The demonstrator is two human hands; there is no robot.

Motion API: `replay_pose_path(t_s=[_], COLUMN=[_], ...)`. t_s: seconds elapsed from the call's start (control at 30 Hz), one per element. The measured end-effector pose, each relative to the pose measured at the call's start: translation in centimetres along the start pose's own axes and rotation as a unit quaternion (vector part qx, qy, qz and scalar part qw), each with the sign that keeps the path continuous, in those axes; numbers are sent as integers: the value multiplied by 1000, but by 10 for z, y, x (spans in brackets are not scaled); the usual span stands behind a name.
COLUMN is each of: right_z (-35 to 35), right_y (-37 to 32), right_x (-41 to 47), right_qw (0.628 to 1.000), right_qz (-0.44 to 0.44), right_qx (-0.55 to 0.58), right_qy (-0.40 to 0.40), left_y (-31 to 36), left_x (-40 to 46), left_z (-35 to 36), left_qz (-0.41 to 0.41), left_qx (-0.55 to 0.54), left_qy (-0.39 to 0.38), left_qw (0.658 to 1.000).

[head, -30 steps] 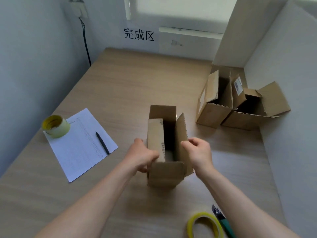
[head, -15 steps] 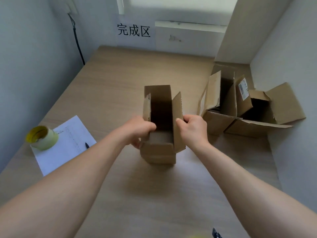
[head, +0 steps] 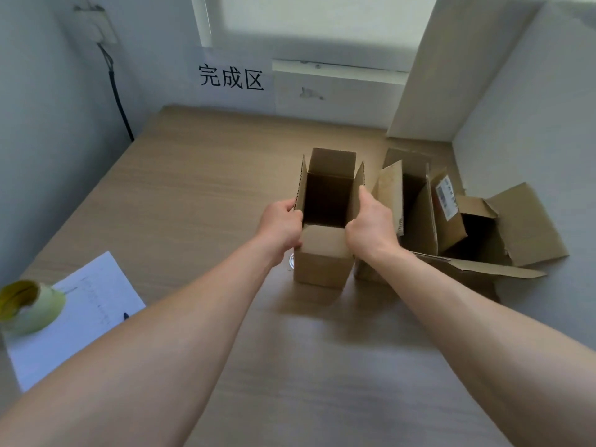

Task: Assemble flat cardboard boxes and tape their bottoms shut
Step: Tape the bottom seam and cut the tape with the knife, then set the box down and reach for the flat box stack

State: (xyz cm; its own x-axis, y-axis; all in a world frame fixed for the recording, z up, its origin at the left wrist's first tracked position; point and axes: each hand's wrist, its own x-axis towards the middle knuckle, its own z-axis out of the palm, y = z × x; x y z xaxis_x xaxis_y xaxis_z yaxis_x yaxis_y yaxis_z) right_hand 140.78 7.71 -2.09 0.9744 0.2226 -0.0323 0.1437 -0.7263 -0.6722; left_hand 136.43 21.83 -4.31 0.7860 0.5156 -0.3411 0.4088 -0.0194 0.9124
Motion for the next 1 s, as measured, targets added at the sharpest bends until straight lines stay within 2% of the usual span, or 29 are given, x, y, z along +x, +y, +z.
replay_pose_path(t_s=[0.17,0.3,0.4,0.5,0.67,0.8,0.9,1.0], right_z=[-13,-15,-15,-12,1,12,22,35], right_y=[7,7,4,-5,-26,-42,-56,-73], right_x=[3,-3,-16,-38,-91,-135,-168,-199], right_qw=[989,982,977,969,947,924,910,892], right_qz=[-36,-55,-95,-156,-246,-283,-311,-341], right_qx=[-142,-180,-188,-191,-208,-252,-266,-284], right_qy=[1,0,14,17,-17,-49,-68,-91], left_y=[-7,-13,-19,-31,-48,-63,-76,-92], left_x=[3,-6,-21,-43,-89,-132,-173,-218], left_z=[16,13,-3,-24,-66,-107,-139,-171], left_qz=[12,30,69,117,137,171,188,167], left_qx=[-42,-41,60,158,214,297,355,399], left_qy=[-57,-68,-32,-15,-9,1,33,77], left_qw=[997,996,995,980,967,939,915,898])
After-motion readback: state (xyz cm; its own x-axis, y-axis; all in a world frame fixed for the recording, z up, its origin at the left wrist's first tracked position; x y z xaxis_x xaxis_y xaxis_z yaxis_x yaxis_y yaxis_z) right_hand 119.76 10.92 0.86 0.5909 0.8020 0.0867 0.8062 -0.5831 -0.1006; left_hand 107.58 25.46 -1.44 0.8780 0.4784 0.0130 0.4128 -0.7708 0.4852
